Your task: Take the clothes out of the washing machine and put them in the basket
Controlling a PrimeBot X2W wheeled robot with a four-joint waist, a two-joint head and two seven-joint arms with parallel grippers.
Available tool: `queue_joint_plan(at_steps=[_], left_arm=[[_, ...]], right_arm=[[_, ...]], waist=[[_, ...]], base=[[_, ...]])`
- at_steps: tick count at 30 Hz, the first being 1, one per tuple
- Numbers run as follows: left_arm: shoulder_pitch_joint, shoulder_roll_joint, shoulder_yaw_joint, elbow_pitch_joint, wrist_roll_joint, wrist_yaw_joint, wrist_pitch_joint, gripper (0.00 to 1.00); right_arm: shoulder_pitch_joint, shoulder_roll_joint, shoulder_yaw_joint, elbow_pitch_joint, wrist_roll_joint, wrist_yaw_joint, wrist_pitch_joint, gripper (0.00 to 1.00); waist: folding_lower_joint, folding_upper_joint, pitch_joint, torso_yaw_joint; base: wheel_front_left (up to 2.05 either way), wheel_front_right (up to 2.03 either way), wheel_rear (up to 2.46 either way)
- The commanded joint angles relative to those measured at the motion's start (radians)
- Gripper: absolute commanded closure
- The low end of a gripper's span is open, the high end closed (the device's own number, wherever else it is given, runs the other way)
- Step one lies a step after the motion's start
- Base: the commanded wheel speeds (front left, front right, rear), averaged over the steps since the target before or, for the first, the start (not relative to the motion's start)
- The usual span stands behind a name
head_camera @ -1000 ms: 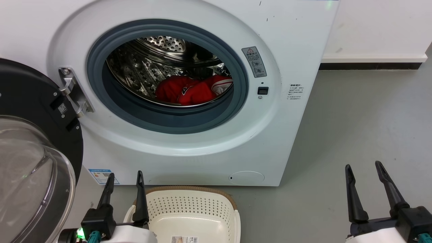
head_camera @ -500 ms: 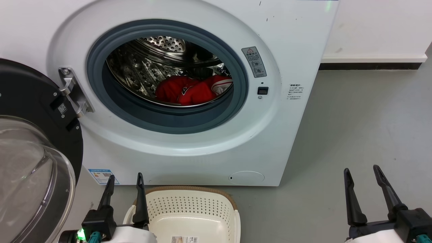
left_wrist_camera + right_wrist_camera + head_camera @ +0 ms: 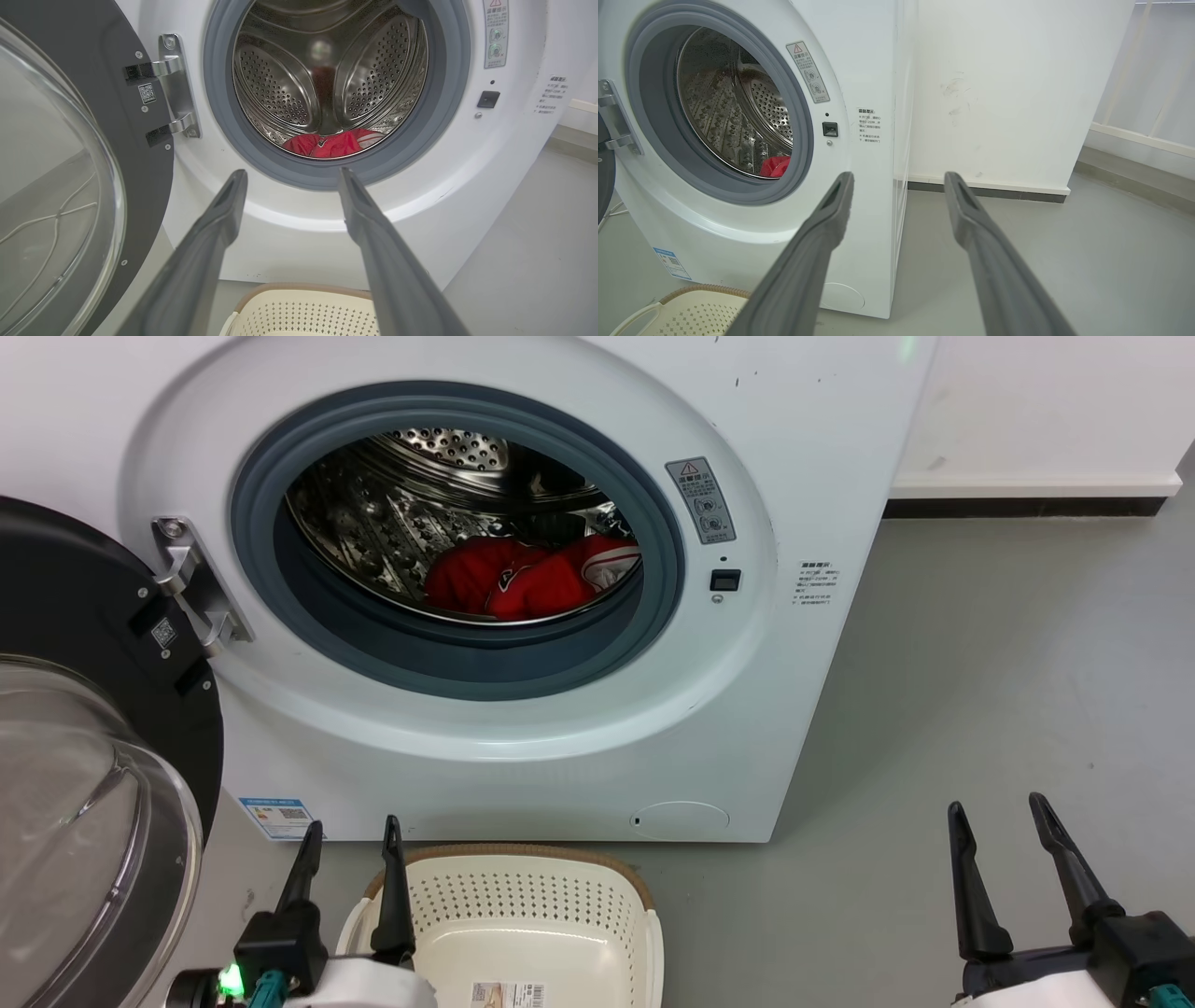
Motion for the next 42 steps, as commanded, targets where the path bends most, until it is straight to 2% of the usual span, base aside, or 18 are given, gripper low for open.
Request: queue_joint_plan(at_steps=[1,10,22,32,42], left_arm=[[-0.022,0.001,-0.002,0.004,0.007,-0.006,-0.003,0.00],[-0.213,0.015,0.006,0.161,0.037,-0.059,-0.003,0.00],[-0.687,0.109,0.009,0.546,0.056,-0.114,0.006,0.00],[-1.068,0.209,-0.036,0.811,0.075,-0.158,0.121,0.00],[-1.375,0.313,-0.098,0.963,0.080,-0.181,0.313,0.00]], right_arm=[[-0.003,-0.003,0.002,0.000,0.001,0.000,-0.002,0.00],[-0.049,-0.003,0.014,-0.006,0.009,0.000,-0.002,0.00],[-0.144,-0.002,0.028,-0.013,0.041,0.000,-0.002,0.00],[-0.239,-0.001,0.031,-0.025,0.089,0.000,-0.002,0.00],[-0.321,-0.001,0.058,-0.044,0.153,0.000,-0.002,0.00]], waist=[[0.0000,-0.0001,0.004,-0.002],[0.0000,-0.0001,0.073,-0.040],[0.0000,-0.0001,0.250,-0.138],[0.0000,-0.0001,0.430,-0.225],[0.0000,-0.0001,0.607,-0.302]], base=[[0.00,0.00,0.00],[0.00,0.00,0.00],[0.00,0.00,0.00],[0.00,0.00,0.00],[0.00,0.00,0.00]])
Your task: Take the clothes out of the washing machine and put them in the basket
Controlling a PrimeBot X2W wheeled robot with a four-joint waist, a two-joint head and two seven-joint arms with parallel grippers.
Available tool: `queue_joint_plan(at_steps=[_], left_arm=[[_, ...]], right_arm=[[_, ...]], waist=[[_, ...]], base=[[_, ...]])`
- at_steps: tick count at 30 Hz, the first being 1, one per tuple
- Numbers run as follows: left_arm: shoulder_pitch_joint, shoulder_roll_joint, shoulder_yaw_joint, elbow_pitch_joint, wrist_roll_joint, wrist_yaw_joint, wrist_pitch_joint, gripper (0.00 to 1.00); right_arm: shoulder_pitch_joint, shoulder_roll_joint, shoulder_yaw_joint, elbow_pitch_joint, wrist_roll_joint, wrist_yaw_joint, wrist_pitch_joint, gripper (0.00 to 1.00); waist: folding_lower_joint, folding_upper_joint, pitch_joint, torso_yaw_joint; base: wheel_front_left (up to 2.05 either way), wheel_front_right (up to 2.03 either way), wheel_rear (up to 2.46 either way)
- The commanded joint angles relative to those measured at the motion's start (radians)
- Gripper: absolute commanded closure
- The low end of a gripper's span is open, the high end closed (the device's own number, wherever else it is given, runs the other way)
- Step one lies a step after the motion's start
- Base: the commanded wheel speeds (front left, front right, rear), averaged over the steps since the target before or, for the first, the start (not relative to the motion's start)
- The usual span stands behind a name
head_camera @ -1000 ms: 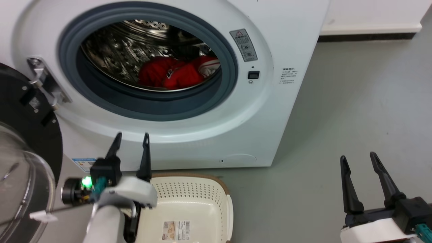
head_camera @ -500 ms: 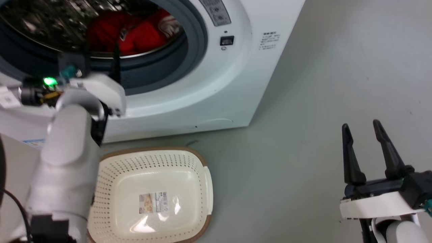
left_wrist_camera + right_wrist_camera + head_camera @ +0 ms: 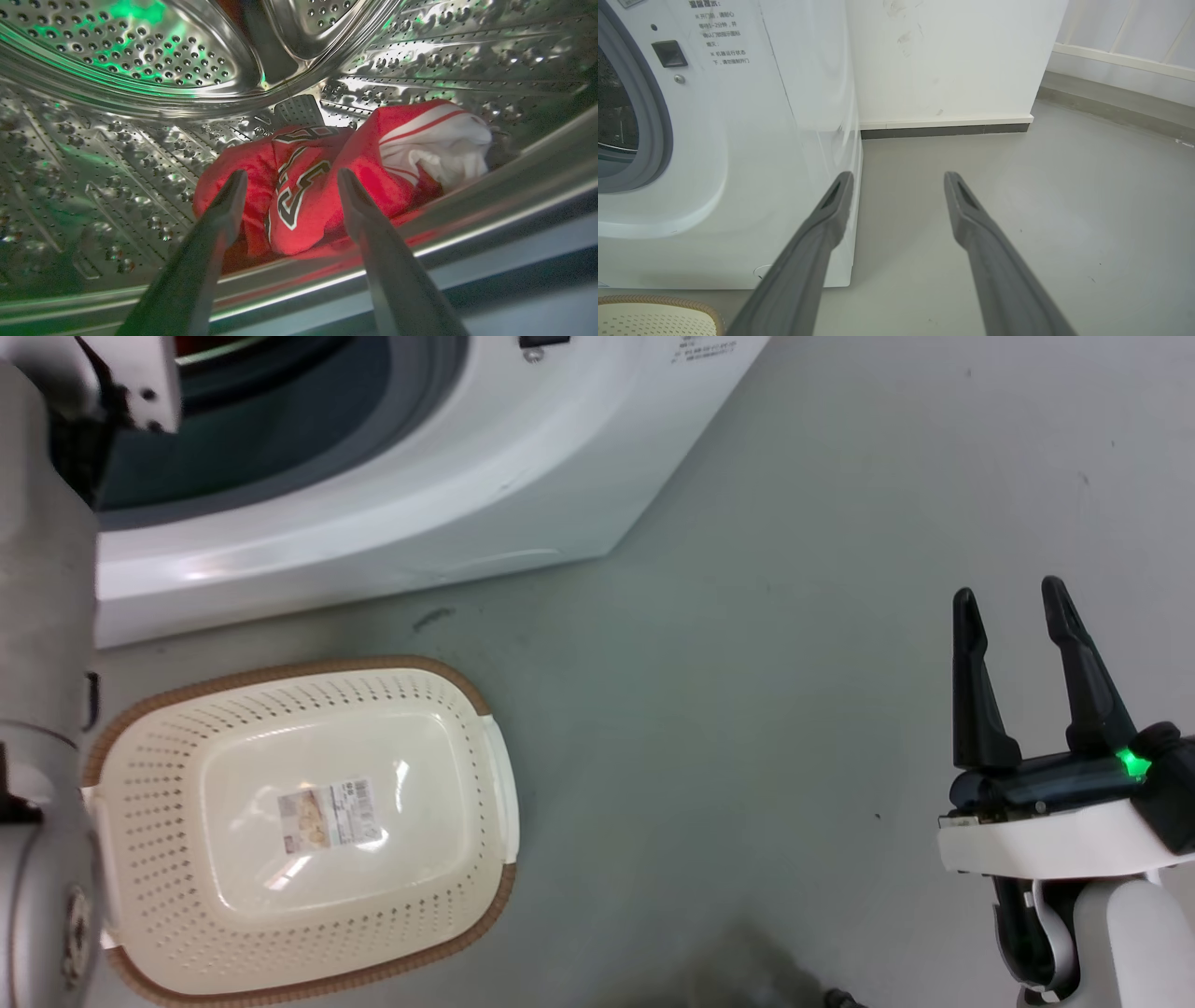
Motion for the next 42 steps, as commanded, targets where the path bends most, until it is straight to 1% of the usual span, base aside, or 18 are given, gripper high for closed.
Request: queue_joint_plan(at_steps=[1,5,6,10,17,25,33,34,35,38,42], left_arm=[[-0.044,0.014,-0.016,0.015,0.001,-0.002,0.026,0.00],[-0.130,0.038,-0.088,0.045,-0.008,-0.004,0.111,0.00],[-0.154,0.051,-0.109,0.053,-0.014,-0.004,0.136,0.00],[-0.224,0.071,-0.165,0.074,-0.072,-0.004,0.220,0.00],[-0.298,0.132,-0.254,0.086,-0.144,-0.004,0.356,0.00],[-0.331,0.176,-0.339,0.068,-0.189,-0.004,0.417,0.00],[-0.330,0.189,-0.385,0.070,-0.241,-0.004,0.442,0.00],[-0.331,0.194,-0.393,0.065,-0.243,-0.004,0.433,0.41],[-0.334,0.201,-0.398,0.060,-0.245,-0.004,0.420,1.00],[-0.334,0.206,-0.406,0.060,-0.254,-0.003,0.409,1.00],[-0.332,0.212,-0.411,0.055,-0.273,-0.003,0.365,1.00]], right_arm=[[-0.023,0.002,0.007,-0.010,0.013,-0.001,-0.002,0.00],[-0.042,0.002,0.013,-0.012,0.029,-0.001,-0.002,0.00],[-0.046,0.002,0.016,-0.013,0.034,-0.001,-0.002,0.00],[-0.058,0.002,0.022,-0.016,0.051,-0.001,-0.002,0.00],[-0.055,0.002,0.047,-0.027,0.079,-0.001,-0.002,0.00],[-0.063,0.002,0.057,-0.032,0.091,-0.001,-0.002,0.00],[-0.078,0.002,0.057,-0.024,0.100,-0.001,-0.002,0.00],[-0.077,0.002,0.057,-0.025,0.101,-0.001,-0.002,0.00],[-0.076,0.002,0.057,-0.025,0.102,-0.001,-0.002,0.00],[-0.076,0.002,0.058,-0.026,0.104,-0.001,-0.002,0.00],[-0.071,0.002,0.056,-0.024,0.102,-0.001,-0.002,0.00]], waist=[[-0.0003,0.0000,0.070,-0.046],[-0.0003,0.0000,0.118,-0.066],[-0.0003,0.0000,0.130,-0.073],[-0.0003,0.0000,0.165,-0.088],[-0.0003,0.0000,0.211,-0.111],[-0.0003,0.0000,0.239,-0.119],[-0.0003,0.0000,0.250,-0.121],[-0.0003,0.0000,0.251,-0.123],[-0.0003,0.0000,0.251,-0.124],[-0.0003,0.0000,0.251,-0.127],[-0.0003,0.0000,0.243,-0.123]], base=[[0.00,0.00,0.00],[0.00,0.00,0.00],[0.00,0.00,0.00],[0.00,0.00,0.00],[0.00,0.00,0.00],[0.00,0.00,0.00],[0.00,0.00,0.00],[0.00,0.00,0.00],[0.00,0.00,0.00],[0.00,0.00,0.00],[0.00,0.00,0.00]])
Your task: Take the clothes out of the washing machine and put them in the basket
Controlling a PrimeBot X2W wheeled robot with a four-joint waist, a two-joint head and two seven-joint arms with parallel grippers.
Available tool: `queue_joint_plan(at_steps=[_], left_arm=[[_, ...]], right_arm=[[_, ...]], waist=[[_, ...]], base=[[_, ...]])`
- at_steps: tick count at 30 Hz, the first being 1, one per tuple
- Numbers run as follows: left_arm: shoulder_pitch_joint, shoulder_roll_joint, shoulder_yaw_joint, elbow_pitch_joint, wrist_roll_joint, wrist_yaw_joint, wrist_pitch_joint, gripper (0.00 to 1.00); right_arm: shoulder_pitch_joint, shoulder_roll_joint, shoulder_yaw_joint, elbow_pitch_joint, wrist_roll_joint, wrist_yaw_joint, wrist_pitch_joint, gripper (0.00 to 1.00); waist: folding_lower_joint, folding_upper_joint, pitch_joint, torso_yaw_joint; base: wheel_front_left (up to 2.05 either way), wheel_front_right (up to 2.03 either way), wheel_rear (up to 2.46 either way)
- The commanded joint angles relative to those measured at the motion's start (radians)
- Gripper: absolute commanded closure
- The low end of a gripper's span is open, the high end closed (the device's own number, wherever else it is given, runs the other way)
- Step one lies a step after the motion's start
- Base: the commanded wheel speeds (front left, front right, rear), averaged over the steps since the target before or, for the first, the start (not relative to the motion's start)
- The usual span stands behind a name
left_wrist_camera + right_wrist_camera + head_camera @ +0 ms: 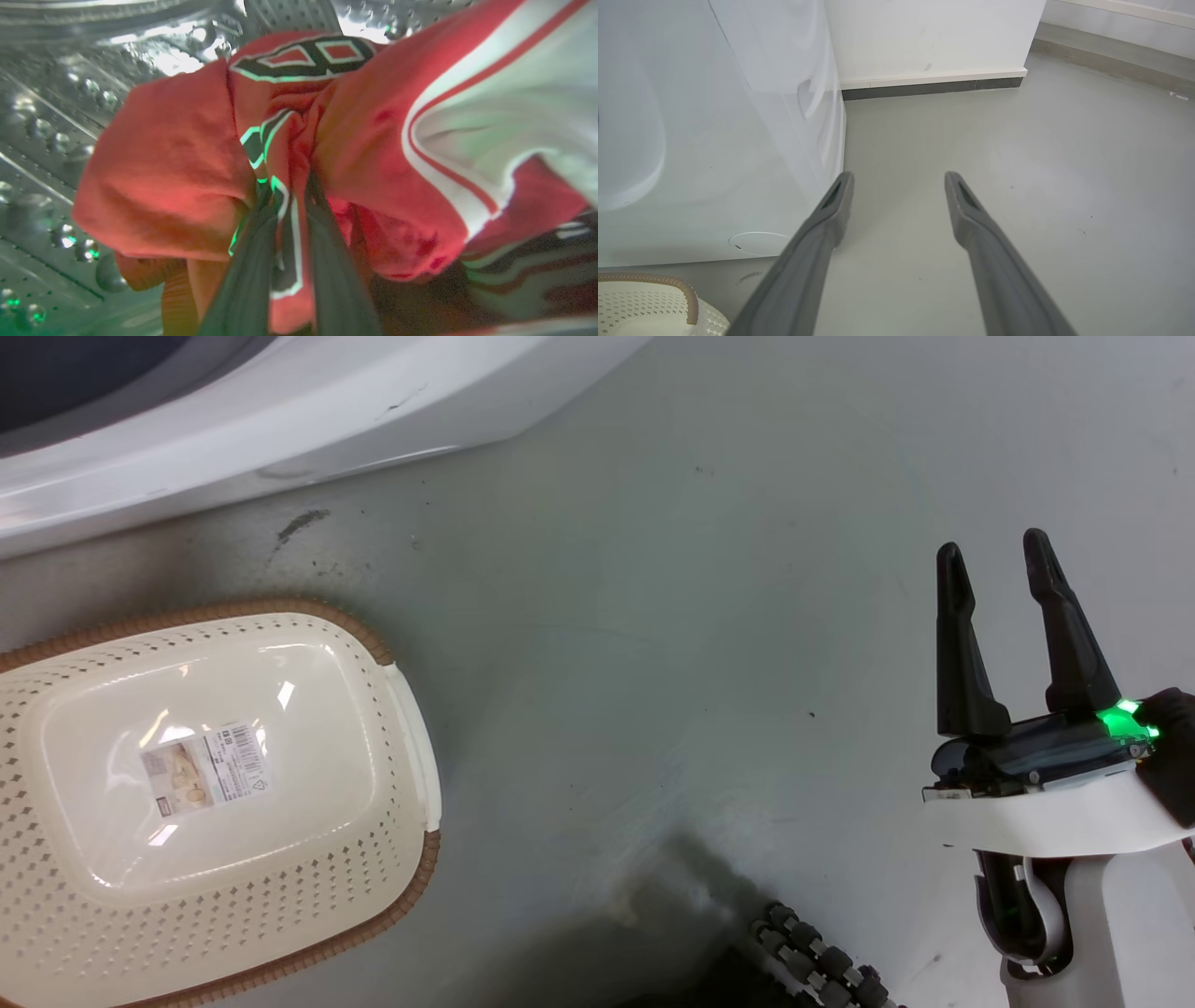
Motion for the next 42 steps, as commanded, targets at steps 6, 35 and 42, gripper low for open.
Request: queue_joint_plan(at_steps=[6,35,42], left_arm=[[0.041,-0.007,-0.007,-0.004,-0.032,0.002,-0.114,1.00],[0.623,-0.154,-0.083,-0.190,-0.273,0.019,-0.642,1.00],[0.766,-0.144,-0.067,-0.358,-0.280,0.071,-0.670,1.00]], right_arm=[[-0.013,0.002,-0.006,0.002,-0.019,-0.001,-0.002,0.00],[0.131,0.001,-0.060,0.059,-0.170,-0.001,-0.002,0.00],[0.185,0.001,-0.056,0.071,-0.192,-0.001,-0.002,0.00]], waist=[[-0.0001,0.0000,-0.049,0.023],[-0.0001,0.0000,-0.497,0.231],[-0.0001,0.0000,-0.594,0.271]], base=[[0.00,0.00,0.00],[0.00,0.00,0.00],[0.00,0.00,0.00]])
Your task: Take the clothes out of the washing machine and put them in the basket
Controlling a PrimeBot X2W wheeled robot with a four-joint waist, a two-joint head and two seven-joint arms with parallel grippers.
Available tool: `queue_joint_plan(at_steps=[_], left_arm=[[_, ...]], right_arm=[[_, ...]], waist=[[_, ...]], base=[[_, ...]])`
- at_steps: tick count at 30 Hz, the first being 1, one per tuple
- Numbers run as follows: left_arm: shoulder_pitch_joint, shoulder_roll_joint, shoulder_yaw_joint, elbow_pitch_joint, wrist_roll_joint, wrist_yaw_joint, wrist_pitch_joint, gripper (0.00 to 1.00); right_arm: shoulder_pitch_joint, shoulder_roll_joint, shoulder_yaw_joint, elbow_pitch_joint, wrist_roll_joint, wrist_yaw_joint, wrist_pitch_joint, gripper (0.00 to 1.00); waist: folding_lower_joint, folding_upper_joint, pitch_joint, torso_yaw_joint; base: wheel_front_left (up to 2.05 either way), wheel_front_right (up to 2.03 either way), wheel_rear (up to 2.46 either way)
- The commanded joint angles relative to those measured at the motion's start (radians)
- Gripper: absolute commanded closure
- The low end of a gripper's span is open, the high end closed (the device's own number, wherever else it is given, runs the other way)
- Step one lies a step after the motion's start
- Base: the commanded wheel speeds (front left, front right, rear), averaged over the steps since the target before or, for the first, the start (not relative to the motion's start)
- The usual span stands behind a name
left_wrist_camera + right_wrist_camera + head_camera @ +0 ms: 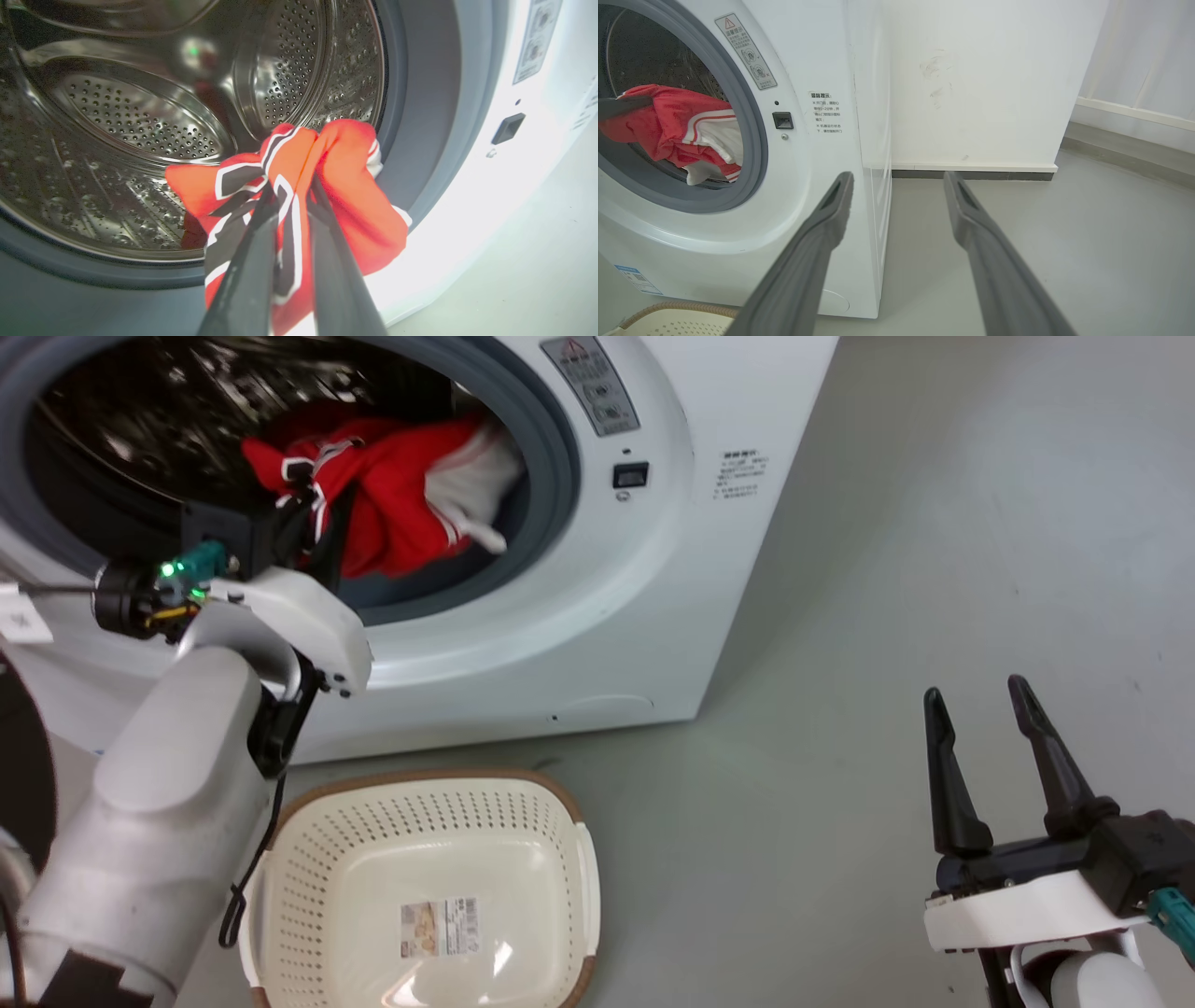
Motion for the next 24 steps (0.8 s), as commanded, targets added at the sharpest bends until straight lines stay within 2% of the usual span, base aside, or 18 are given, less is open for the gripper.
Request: queue_joint_plan(at_steps=[1,7,18,24], left_arm=[[0.037,0.013,0.006,-0.049,-0.003,0.018,-0.009,1.00],[0.166,0.060,0.027,-0.262,-0.016,0.083,-0.008,1.00],[0.378,0.179,0.068,-0.685,-0.021,0.237,0.046,1.00],[0.460,0.235,0.089,-0.863,-0.009,0.308,0.070,1.00]], right_arm=[[0.017,0.000,0.000,0.003,-0.007,-0.001,-0.002,0.00],[0.058,0.000,0.003,0.011,-0.011,-0.001,-0.002,0.00],[0.118,0.000,0.015,0.022,-0.017,-0.001,-0.002,0.00],[0.136,0.000,0.020,0.024,-0.016,-0.001,-0.002,0.00]], waist=[[0.0003,-0.0001,-0.052,0.032],[0.0003,-0.0001,-0.113,0.049],[0.0003,-0.0001,-0.197,0.069],[0.0003,-0.0001,-0.220,0.079]], base=[[0.00,0.00,0.00],[0.00,0.00,0.00],[0.00,0.00,0.00],[0.00,0.00,0.00]])
